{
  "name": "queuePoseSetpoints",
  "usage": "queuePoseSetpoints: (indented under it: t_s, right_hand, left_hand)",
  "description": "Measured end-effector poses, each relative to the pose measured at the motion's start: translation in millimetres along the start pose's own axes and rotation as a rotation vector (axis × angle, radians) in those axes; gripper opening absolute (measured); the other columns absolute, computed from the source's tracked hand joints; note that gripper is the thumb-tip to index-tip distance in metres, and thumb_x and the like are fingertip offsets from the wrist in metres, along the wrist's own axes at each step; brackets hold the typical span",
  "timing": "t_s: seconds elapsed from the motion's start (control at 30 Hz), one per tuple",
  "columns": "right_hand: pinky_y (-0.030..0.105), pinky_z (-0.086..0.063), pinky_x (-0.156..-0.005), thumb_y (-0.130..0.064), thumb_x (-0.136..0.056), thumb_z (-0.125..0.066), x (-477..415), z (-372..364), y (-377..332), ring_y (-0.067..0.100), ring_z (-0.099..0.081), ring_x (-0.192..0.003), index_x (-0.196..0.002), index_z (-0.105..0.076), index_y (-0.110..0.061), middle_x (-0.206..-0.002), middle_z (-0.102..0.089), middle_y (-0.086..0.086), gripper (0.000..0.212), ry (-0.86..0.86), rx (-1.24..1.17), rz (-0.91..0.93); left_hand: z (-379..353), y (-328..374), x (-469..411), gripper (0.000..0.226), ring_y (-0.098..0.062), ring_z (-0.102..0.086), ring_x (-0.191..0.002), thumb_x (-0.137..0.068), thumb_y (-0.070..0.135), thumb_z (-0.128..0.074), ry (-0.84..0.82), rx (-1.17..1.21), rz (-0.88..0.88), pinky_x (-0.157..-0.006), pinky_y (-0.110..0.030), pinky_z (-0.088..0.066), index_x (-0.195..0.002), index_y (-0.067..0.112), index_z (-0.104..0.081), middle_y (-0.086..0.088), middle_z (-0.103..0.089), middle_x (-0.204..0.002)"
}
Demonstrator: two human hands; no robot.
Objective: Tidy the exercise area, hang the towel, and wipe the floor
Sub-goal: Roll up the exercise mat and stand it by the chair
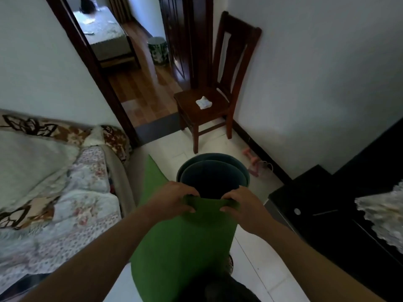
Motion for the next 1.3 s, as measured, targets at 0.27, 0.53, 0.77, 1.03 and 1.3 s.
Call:
queuePoseSetpoints:
  t_s: [0.27, 0.53, 0.77, 1.03, 1.3]
  right_hand:
    - [0.009, -0.012, -0.101, -0.027, -0.084, -0.066, -122.3, 43.0, 49.6, 0.007, -0.045, -0.091, -0.095, -0.064, -0.018, -0.091, -0.055, -0.011, 0.014, -0.022, -0.003, 0.057]
    - [0.006, -0.006, -0.103, -0.028, -0.082, -0.066, -226.4, 71.4, 109.3, 0.007, -0.046, -0.099, -0.097, -0.064, -0.021, -0.095, -0.054, -0.013, 0.016, 0.066, 0.031, -0.065]
    - [0.024, -0.015, -0.11, -0.028, -0.082, -0.068, -289.6, 99.6, 154.0, 0.009, -0.053, -0.099, -0.096, -0.066, -0.024, -0.097, -0.064, -0.009, 0.015, 0.236, 0.073, -0.337]
    - [0.027, -0.031, -0.098, -0.028, -0.081, -0.067, -332.2, 121.8, 186.5, 0.017, -0.056, -0.093, -0.096, -0.068, -0.019, -0.094, -0.067, -0.003, 0.017, 0.366, 0.105, -0.525]
    - [0.034, -0.038, -0.089, -0.03, -0.08, -0.064, -362.5, 141.0, 247.8, 0.02, -0.056, -0.087, -0.094, -0.069, -0.017, -0.09, -0.067, -0.002, 0.02, 0.399, 0.075, -0.583]
  left_hand:
    - [52.9, -32.9, -120.7, 0.035, -0.011, -0.05, -0.113, -0.083, 0.03, -0.068, -0.048, -0.041, -0.03, -0.095, -0.023, -0.033, -0.118, 0.028, -0.061, 0.007, -0.062, -0.116]
    - [96.3, -72.0, -261.9, 0.026, -0.01, -0.058, -0.103, -0.081, 0.02, -0.07, -0.054, 0.018, -0.201, -0.096, -0.022, -0.04, -0.107, 0.022, -0.068, 0.004, -0.068, -0.106]
    - [119.9, -87.4, -409.1, 0.033, -0.01, -0.053, -0.109, -0.08, 0.028, -0.071, -0.224, -0.061, -0.428, -0.099, -0.024, -0.033, -0.113, 0.025, -0.064, 0.006, -0.064, -0.113]
    - [126.6, -83.3, -518.7, 0.031, -0.004, -0.051, -0.097, -0.079, 0.033, -0.07, -0.308, -0.119, -0.625, -0.087, -0.02, -0.033, -0.109, 0.031, -0.063, 0.011, -0.064, -0.105]
    - [116.5, -61.3, -604.0, 0.029, -0.006, -0.051, -0.102, -0.082, 0.032, -0.069, -0.358, -0.189, -0.684, -0.09, -0.021, -0.031, -0.11, 0.031, -0.062, 0.011, -0.064, -0.106]
Point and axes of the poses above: each hand's wrist, its own x-axis away from the middle knuckle, its own z-axis out of the back of the hand, y = z × x, the point moved 3 cm from there along -x, towards the middle knuckle
